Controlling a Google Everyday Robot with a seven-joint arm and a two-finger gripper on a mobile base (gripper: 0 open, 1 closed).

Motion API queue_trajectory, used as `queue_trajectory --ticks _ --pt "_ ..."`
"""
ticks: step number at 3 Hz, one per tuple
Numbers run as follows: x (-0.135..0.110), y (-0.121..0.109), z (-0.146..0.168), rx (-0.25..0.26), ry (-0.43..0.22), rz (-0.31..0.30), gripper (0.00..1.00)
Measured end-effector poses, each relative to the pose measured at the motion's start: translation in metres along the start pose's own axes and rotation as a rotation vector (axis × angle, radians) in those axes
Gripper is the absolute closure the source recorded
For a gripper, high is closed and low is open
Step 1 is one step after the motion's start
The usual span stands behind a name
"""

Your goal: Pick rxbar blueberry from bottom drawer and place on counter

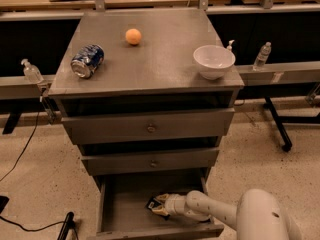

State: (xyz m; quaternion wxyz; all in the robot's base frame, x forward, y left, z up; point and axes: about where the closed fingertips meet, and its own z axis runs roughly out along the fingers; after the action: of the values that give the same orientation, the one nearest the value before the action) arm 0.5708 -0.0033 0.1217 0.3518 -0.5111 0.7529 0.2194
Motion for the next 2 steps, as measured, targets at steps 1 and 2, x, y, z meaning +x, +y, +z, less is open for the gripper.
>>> queue_trajectory --ticks 1,2 --pt "0.0138 -0.0009 -0.0050 0.020 0.036 -0.004 0.86" --pt "0.0153 -0.0013 -0.0074 0.022 0.039 -0.003 1.00"
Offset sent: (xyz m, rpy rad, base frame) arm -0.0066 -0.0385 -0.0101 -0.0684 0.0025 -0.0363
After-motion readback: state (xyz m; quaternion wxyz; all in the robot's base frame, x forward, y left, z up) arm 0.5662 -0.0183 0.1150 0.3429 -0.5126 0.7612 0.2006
